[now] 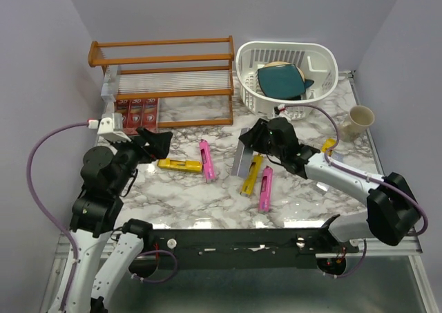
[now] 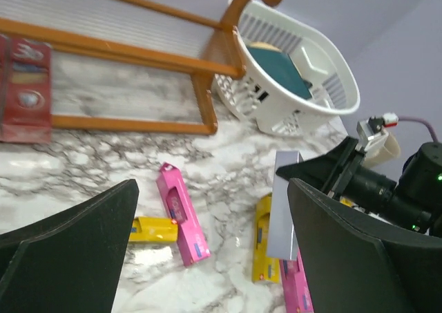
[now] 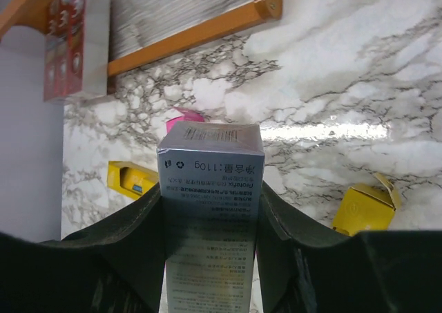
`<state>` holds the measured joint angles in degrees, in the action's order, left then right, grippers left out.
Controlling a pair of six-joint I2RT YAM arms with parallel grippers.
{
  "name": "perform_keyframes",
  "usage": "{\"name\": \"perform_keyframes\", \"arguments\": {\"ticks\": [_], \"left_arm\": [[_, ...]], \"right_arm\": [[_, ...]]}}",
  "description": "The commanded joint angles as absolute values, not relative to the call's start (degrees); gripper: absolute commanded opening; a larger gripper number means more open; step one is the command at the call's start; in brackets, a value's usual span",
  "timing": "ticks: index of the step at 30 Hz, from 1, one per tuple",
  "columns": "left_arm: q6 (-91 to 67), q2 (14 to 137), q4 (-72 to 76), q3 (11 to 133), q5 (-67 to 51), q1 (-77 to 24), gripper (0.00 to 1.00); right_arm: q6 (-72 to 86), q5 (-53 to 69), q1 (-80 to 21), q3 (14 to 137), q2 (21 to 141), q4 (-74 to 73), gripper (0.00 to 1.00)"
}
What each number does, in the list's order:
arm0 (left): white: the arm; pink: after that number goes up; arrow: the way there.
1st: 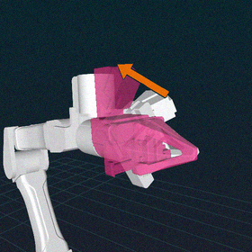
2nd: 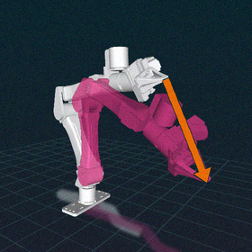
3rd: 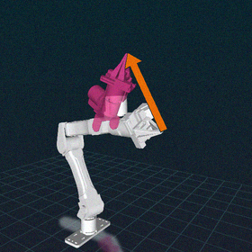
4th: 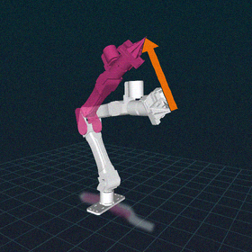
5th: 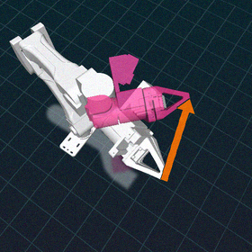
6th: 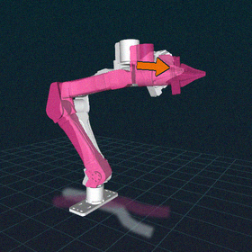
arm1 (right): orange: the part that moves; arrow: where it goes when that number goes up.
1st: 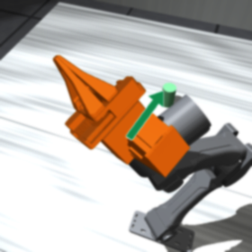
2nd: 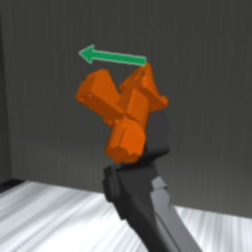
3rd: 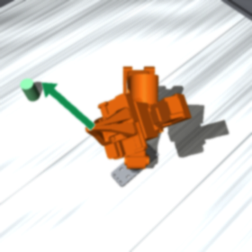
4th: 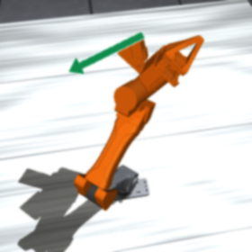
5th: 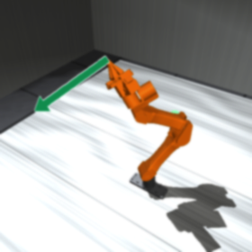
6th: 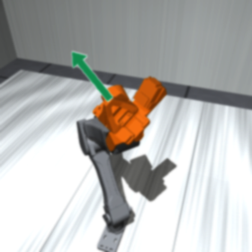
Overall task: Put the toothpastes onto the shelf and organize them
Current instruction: Pick up the toothpaste from the center of the board.
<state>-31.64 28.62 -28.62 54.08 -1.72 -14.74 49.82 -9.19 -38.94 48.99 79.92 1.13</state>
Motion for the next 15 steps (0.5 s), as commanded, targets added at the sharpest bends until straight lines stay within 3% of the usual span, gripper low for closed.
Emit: {"name": "perform_keyframes", "arguments": {"ticks": [1, 10, 15], "left_arm": [[-36.82, 31.99, -21.37, 49.05, -13.78, -14.94, 0.99], [-38.58, 40.42, -17.49, 47.55, -22.59, -15.2, 0.99], [-44.55, 43.67, -16.96, 49.21, -20.84, -17.31, 0.99]], "right_arm": [[42.12, -3.7, -38.76, 43.25, 74.63, 18.77, 0.18], [21.03, 14.04, -38.85, 35.78, 70.05, 34.18, 0.2], [13.46, 14.24, -40.95, 34.45, 68.65, 34.98, 0.21]]}}
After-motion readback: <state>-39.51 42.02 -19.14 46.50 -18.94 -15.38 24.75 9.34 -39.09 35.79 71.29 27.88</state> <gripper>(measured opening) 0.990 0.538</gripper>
